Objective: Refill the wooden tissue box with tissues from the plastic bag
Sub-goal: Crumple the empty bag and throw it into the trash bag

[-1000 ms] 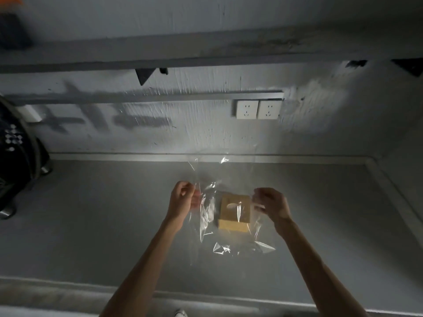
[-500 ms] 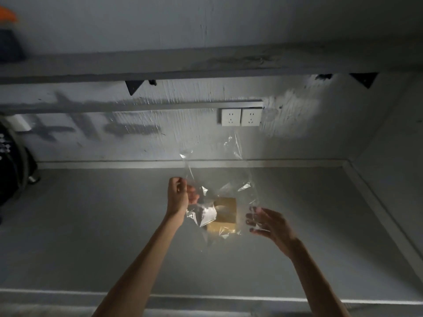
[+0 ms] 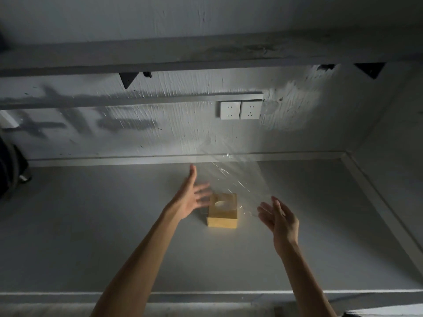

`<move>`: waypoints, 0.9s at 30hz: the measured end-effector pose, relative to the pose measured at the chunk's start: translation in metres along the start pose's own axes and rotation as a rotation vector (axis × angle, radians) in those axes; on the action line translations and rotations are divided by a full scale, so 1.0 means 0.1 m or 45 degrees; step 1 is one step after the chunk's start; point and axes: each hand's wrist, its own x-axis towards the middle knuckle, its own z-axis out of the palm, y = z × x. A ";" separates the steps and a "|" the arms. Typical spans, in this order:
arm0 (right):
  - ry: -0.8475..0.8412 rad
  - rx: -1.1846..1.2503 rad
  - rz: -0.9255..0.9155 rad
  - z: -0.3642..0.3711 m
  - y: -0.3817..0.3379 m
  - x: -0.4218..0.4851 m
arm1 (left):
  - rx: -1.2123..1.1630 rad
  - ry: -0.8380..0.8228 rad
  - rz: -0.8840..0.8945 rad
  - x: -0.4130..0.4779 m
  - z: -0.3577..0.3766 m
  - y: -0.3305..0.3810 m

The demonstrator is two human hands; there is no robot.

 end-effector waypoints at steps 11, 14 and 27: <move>-0.362 -0.505 0.036 -0.25 -0.17 0.22 | 0.171 -0.078 -0.112 -0.03 0.07 -0.24; -0.626 -0.514 0.108 -0.35 -0.38 0.26 | 0.194 -0.142 -0.055 -0.09 0.00 -0.16; -0.515 -0.766 -0.676 0.29 -0.74 0.41 | -0.276 -0.428 -0.113 -0.37 -0.18 0.71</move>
